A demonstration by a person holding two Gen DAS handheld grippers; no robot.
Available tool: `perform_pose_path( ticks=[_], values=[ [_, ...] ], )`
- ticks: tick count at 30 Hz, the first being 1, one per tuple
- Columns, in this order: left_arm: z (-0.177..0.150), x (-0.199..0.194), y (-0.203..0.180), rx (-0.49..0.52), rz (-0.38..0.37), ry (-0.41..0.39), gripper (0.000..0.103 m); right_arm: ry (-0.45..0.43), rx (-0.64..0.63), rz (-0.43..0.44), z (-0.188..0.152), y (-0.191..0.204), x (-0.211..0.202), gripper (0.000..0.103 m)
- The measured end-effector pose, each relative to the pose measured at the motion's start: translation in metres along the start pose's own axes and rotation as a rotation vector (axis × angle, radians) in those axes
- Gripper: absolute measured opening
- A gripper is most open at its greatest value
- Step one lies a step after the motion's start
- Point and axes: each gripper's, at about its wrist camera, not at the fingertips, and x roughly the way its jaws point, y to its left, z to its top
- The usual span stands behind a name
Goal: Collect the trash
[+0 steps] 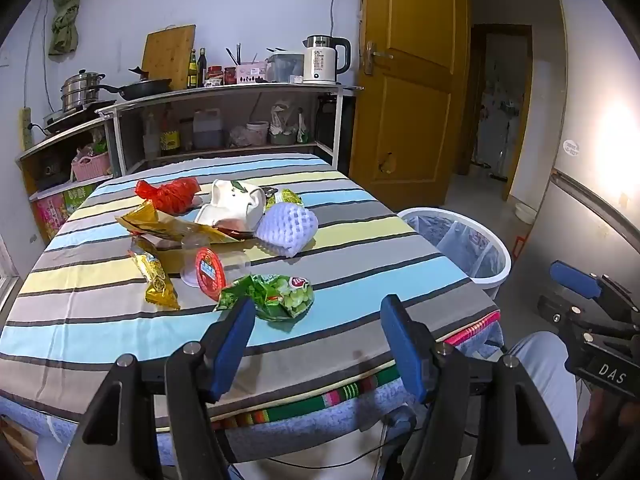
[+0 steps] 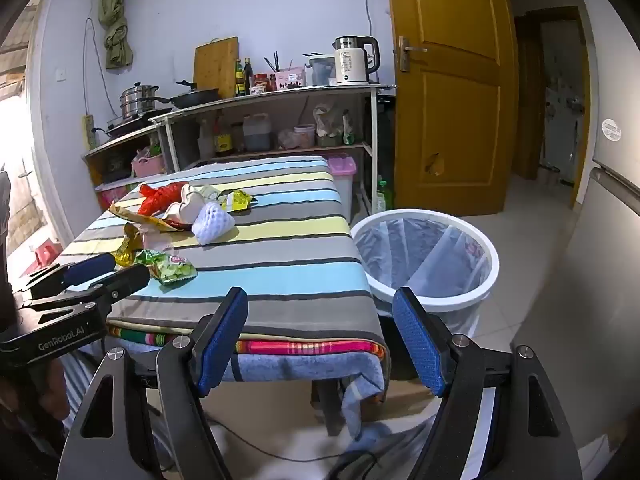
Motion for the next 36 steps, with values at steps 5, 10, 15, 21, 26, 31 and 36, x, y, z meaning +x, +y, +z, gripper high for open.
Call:
perform_pose_path(
  ticks=[5, 10, 15, 21, 26, 31, 36],
  values=[
    [0.000, -0.002, -0.001, 0.006, 0.002, -0.012, 0.067, 0.020, -0.008, -0.004, 0.000, 0.002, 0.001, 0.075],
    [0.004, -0.012, 0.002, 0.001, -0.002, -0.014, 0.067, 0.022, -0.013, -0.005, 0.001, 0.003, 0.001, 0.075],
    [0.004, -0.008, 0.002, -0.006, -0.003, -0.019, 0.067, 0.023, -0.010, -0.007, 0.000, 0.003, 0.002, 0.075],
    [0.004, -0.008, 0.001, -0.006, -0.002, -0.020, 0.067, 0.024, -0.011, -0.007, 0.000, 0.003, 0.001, 0.075],
    [0.004, -0.008, 0.000, -0.007, -0.003, -0.021, 0.067, 0.024, -0.012, -0.007, 0.001, 0.004, 0.002, 0.075],
    [0.003, -0.008, 0.000, -0.006, -0.003, -0.022, 0.067, 0.025, -0.012, -0.007, 0.001, 0.005, 0.002, 0.075],
    [0.003, -0.008, 0.000, -0.007, -0.006, -0.023, 0.067, 0.025, -0.012, -0.007, 0.001, 0.005, 0.002, 0.075]
  ],
)
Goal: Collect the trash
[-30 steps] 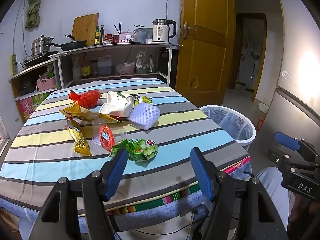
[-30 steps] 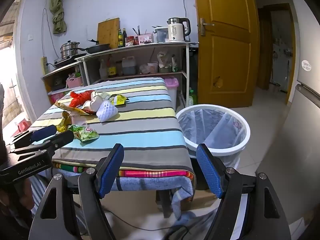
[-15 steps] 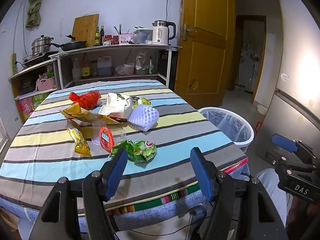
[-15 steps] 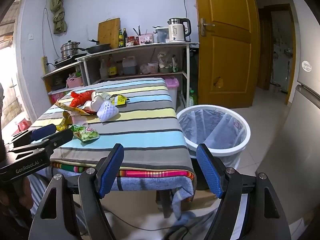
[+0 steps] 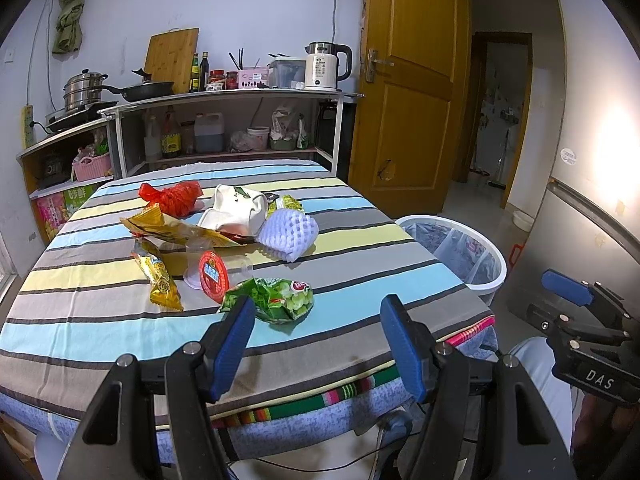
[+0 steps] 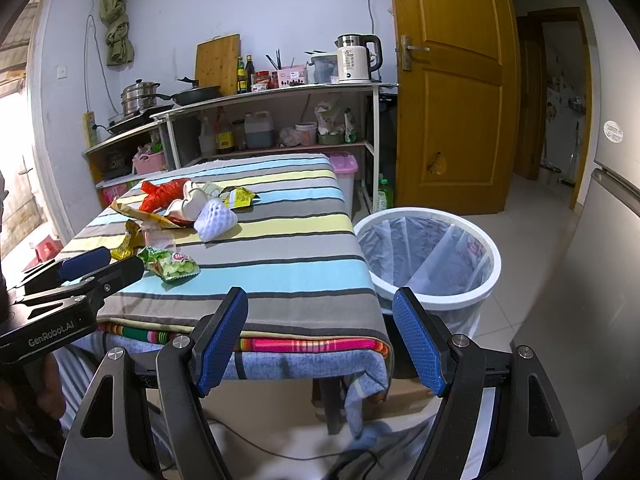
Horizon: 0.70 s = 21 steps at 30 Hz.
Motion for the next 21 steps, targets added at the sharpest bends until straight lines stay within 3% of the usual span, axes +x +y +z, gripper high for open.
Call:
perform_pose_path(
  ticks=[21],
  values=[
    [-0.0004, -0.0001, 0.0011, -0.003, -0.001, -0.001, 0.067, 0.002, 0.000, 0.000, -0.0030, 0.0009, -0.0007, 0.075]
  ],
)
